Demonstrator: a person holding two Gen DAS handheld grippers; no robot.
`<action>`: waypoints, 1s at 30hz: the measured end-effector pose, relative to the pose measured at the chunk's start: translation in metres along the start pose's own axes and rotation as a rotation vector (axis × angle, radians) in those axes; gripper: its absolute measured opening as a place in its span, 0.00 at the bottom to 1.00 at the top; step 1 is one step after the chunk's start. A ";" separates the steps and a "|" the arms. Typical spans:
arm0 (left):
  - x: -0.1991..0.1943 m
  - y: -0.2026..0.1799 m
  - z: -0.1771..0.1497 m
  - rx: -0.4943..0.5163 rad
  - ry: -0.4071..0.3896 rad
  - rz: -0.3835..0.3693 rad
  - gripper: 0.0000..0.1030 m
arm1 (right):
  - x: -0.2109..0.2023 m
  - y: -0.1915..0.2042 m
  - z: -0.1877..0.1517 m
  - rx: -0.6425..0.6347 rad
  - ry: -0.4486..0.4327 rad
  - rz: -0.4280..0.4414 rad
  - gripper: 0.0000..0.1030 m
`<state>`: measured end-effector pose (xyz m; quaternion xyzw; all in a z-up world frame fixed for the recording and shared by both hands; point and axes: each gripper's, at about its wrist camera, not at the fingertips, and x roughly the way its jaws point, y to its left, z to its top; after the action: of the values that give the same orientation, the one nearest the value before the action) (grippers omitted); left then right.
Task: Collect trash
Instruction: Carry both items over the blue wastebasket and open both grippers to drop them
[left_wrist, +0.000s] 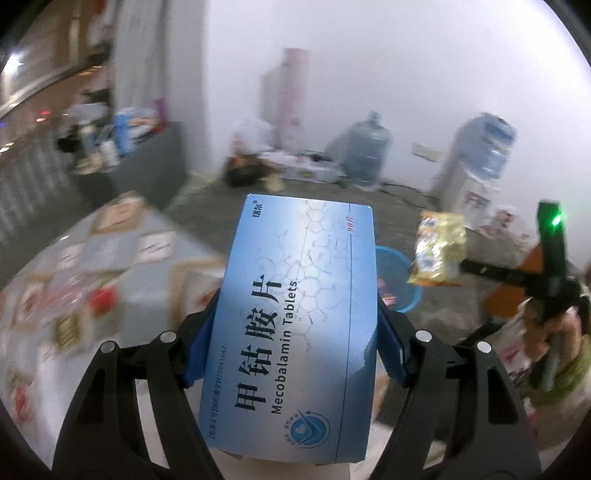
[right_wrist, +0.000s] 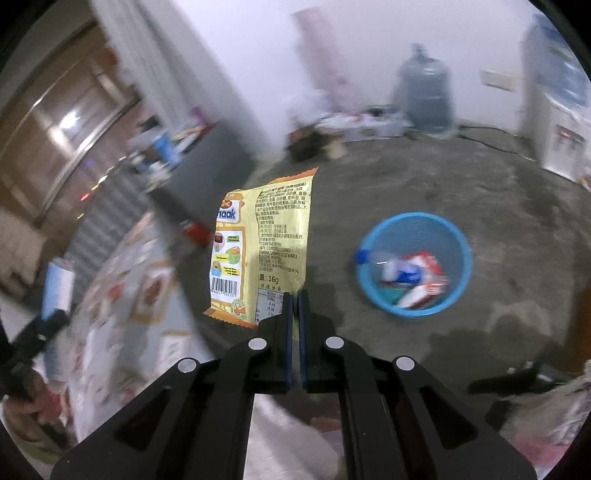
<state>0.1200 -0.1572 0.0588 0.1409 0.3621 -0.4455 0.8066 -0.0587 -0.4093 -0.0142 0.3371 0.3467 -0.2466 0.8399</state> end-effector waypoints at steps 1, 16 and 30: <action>0.021 -0.011 0.015 0.013 0.024 -0.044 0.68 | 0.004 -0.012 0.004 0.024 0.000 -0.029 0.03; 0.280 -0.156 0.068 0.161 0.391 -0.247 0.69 | 0.115 -0.152 0.026 0.320 0.140 -0.227 0.04; 0.306 -0.172 0.077 0.128 0.333 -0.259 0.84 | 0.152 -0.193 0.026 0.396 0.111 -0.373 0.46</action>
<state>0.1179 -0.4851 -0.0881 0.2158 0.4765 -0.5380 0.6611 -0.0761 -0.5815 -0.1907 0.4380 0.3931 -0.4413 0.6774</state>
